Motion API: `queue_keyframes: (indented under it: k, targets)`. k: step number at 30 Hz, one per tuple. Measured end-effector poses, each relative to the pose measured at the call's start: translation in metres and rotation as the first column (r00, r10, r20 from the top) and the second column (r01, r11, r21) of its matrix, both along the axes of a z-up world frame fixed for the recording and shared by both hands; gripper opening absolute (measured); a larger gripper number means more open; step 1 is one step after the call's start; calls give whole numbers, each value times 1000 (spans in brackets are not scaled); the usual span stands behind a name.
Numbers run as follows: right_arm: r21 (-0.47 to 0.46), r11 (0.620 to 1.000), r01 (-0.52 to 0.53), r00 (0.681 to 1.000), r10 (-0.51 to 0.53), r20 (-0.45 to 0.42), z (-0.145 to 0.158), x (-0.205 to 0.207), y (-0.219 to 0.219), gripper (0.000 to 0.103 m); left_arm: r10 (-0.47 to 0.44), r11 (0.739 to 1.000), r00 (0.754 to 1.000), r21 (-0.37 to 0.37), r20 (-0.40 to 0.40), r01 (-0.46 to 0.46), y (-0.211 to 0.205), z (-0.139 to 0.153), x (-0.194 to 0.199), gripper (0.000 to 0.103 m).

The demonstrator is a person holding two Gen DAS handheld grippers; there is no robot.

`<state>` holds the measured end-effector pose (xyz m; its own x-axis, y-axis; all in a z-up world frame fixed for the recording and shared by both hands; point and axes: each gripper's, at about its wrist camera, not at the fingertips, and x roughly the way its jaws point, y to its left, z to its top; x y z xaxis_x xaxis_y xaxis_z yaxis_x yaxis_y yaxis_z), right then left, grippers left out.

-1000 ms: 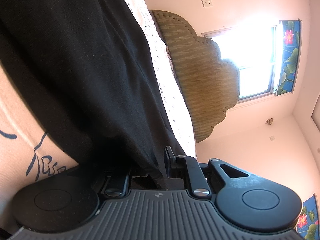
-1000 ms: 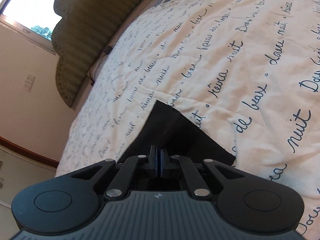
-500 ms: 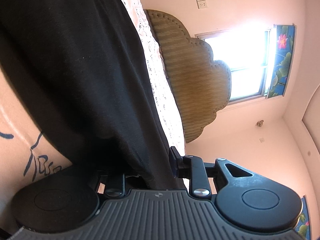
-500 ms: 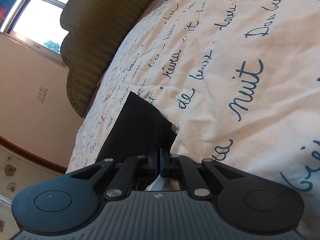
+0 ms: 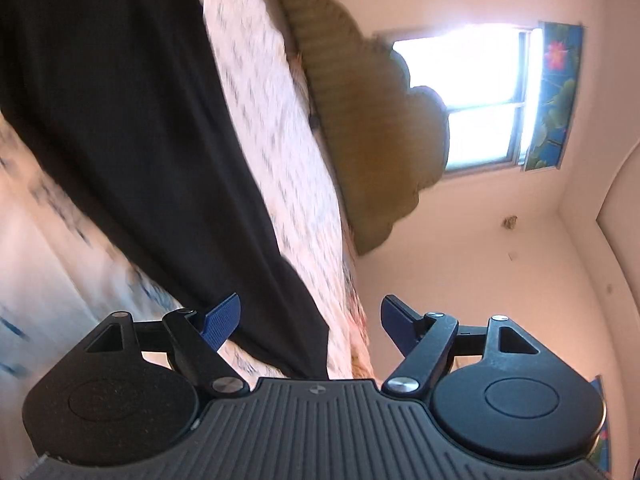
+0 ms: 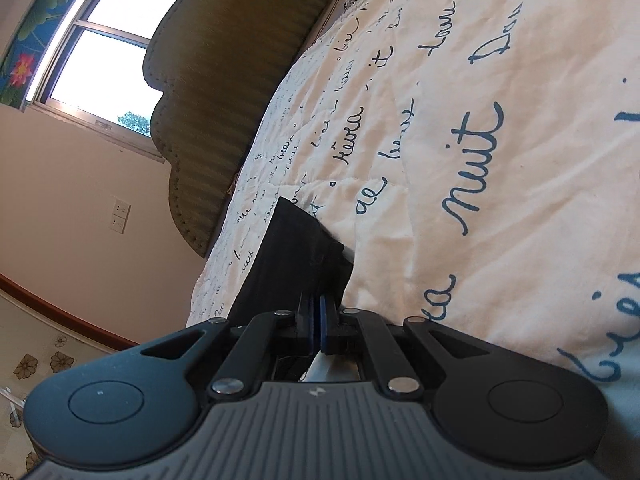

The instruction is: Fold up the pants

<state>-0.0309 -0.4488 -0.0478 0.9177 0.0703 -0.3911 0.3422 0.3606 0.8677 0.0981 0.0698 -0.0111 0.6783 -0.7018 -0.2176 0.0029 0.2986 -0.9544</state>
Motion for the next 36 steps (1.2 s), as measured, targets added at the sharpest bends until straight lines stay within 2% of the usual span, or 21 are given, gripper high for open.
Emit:
queue_keyframes:
  k: [2, 5, 20, 23, 24, 25, 27, 28, 30, 32, 34, 36]
  targets:
    - [4, 1000, 0, 1000, 0, 6, -1, -2, 0, 2, 9, 998, 1000, 55, -16, -8, -11, -3, 5, 78]
    - [11, 1000, -1, 1000, 1, 13, -2, -4, -1, 2, 12, 1000, 997, 26, -82, -9, -17, -14, 12, 78]
    - [25, 1000, -3, 1000, 3, 26, -6, -8, -5, 3, 53, 995, 977, 98, -206, -33, -20, -23, 33, 75]
    - [24, 1000, -3, 1000, 3, 24, -6, -7, -5, 3, 94, 986, 975, 157, -201, -63, -17, -22, 36, 63]
    - [23, 1000, -3, 1000, 3, 24, -6, -7, -5, 3, 112, 981, 973, 181, -204, -75, -16, -22, 39, 51]
    - [22, 1000, -4, 1000, 4, 23, -6, -7, -6, 3, 131, 973, 968, 215, -213, -84, -14, -22, 42, 30]
    - [17, 1000, -4, 1000, 4, 22, -5, -6, -5, 3, 150, 958, 958, 275, -244, -80, -11, -25, 44, 6]
    - [12, 1000, -4, 1000, 4, 19, -4, -6, -5, 3, 150, 957, 959, 279, -242, -79, -9, -27, 43, 3]
    - [4, 1000, -4, 1000, 4, 13, -3, -4, -4, 3, 155, 943, 967, 321, -204, -84, -9, -18, 36, 2]
    - [5, 1000, -5, 1000, 5, 14, -3, -4, -3, 3, 149, 929, 982, 357, -115, -99, -9, 1, 25, 2]
    - [5, 1000, -6, 1000, 6, 13, -2, -3, -2, 3, 150, 900, 988, 421, -46, -117, -9, 16, 15, 3]
    - [8, 1000, -6, 1000, 6, 15, -2, -3, -1, 3, 124, 886, 988, 459, -95, -67, -7, 5, 19, 3]
